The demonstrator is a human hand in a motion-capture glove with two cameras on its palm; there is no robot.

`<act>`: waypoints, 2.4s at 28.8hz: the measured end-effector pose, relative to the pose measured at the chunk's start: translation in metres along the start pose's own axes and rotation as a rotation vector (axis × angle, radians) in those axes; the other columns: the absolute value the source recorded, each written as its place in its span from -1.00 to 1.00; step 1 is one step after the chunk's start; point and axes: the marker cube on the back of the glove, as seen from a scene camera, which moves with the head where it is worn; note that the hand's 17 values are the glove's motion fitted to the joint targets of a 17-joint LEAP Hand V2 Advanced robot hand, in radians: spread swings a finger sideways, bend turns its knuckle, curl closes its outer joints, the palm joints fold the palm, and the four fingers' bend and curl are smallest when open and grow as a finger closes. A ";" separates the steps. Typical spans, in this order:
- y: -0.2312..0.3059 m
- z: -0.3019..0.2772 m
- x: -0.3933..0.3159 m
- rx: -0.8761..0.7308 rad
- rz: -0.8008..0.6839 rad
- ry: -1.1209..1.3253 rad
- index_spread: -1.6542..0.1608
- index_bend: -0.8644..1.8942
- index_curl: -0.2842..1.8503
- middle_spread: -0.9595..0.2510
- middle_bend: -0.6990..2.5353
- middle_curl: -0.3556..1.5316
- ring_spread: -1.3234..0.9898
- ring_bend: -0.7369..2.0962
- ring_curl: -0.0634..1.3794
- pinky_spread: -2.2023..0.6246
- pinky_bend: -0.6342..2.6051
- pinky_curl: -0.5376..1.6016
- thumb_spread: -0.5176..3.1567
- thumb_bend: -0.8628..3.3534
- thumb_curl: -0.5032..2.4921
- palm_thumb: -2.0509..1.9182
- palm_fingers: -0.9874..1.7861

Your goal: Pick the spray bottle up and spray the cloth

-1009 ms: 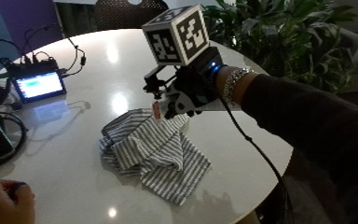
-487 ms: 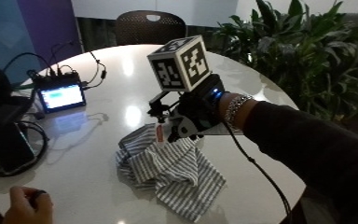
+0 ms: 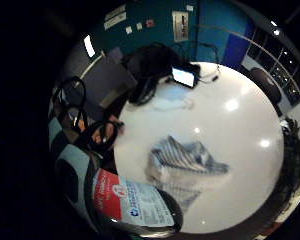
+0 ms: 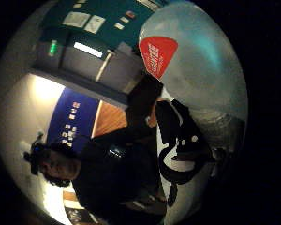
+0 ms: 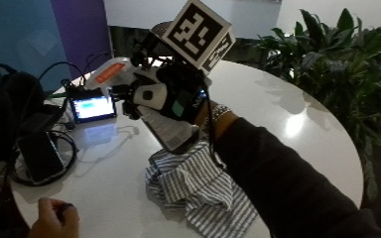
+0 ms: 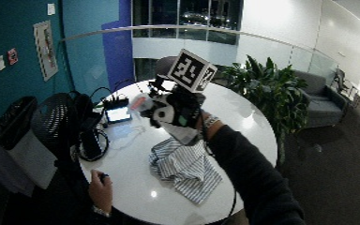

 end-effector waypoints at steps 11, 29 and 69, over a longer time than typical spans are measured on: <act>-0.007 0.042 0.071 0.601 0.014 -0.022 0.51 -0.25 -0.32 0.19 -0.21 -0.12 -0.04 0.01 -0.33 0.34 -0.32 -0.14 -0.06 -0.60 -0.47 0.41 0.70; 0.007 0.057 0.098 0.815 0.111 0.019 0.52 -0.24 -0.31 0.19 -0.22 -0.12 -0.04 0.00 -0.33 0.34 -0.33 -0.15 -0.05 -0.60 -0.47 0.42 0.70; 0.128 0.039 0.012 -0.204 -0.134 0.551 0.40 -0.26 -0.42 0.40 -0.46 -0.24 0.02 -0.22 -0.46 0.65 -0.39 -0.18 -0.19 -0.61 -0.50 0.18 0.08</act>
